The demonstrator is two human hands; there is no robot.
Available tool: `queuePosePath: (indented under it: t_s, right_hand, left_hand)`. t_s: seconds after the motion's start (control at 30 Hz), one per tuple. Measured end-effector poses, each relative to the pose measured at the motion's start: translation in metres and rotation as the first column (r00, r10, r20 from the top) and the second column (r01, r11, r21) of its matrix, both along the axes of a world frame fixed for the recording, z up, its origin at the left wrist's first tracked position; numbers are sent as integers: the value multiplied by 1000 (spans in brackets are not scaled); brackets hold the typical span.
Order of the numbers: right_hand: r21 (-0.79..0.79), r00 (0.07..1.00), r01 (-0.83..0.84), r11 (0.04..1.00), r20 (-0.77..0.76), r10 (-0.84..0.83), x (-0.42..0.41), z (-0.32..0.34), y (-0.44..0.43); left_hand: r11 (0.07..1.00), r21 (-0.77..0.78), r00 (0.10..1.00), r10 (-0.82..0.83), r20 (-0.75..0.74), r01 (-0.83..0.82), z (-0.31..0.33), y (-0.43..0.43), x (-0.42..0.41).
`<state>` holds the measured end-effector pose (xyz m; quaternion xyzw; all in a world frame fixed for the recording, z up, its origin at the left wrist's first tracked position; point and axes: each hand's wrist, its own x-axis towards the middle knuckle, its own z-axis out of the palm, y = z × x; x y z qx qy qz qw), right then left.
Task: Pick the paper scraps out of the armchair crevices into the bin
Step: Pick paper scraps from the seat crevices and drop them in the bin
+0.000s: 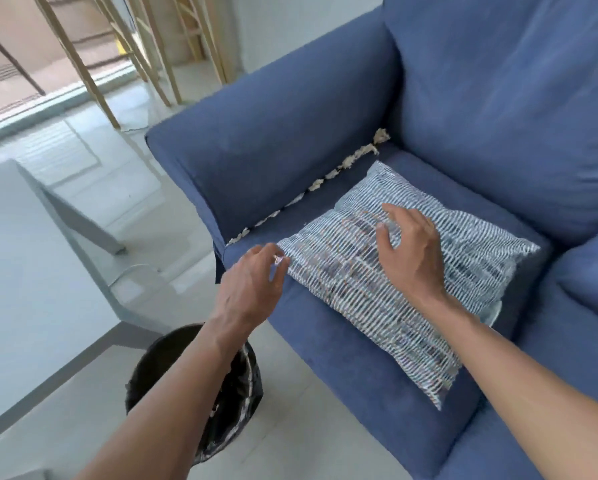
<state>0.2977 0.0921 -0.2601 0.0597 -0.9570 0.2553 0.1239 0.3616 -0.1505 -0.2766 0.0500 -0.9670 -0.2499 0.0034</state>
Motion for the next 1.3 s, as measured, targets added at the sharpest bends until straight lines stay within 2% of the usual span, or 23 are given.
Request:
queuePosePath:
  t_s: [0.23,0.47,0.63,0.87,1.0,1.2,1.3]
  right_hand:
    - [-132,989,142,981,-22,-146,-51,1,56]
    - [-214,980,196,957,81,-183,-123,-14,84]
    - [-131,965,98,987,253,-63,-182,-46,88]
    - [-39,911,63,997,410,-41,-257,-80,72]
    - [28,904,62,998,421,-68,-304,-90,70]
    - [90,906,-36,995,423,-5,-356,-114,65]
    - [155,902,-50,987,431,-22,-385,-126,62]
  left_hand:
    - [996,-47,993,-83,-82,79,19,51,-80]
    - [998,14,990,-64,-125,66,5,87,-154]
    - [996,81,995,-29,-96,36,-16,102,-222]
    - [994,96,999,-48,8,47,-53,117,-291]
    - [994,91,997,-64,35,60,-69,133,-329]
    - [991,108,988,-92,120,79,-95,156,-371]
    - [991,122,993,-69,94,58,-106,166,-388]
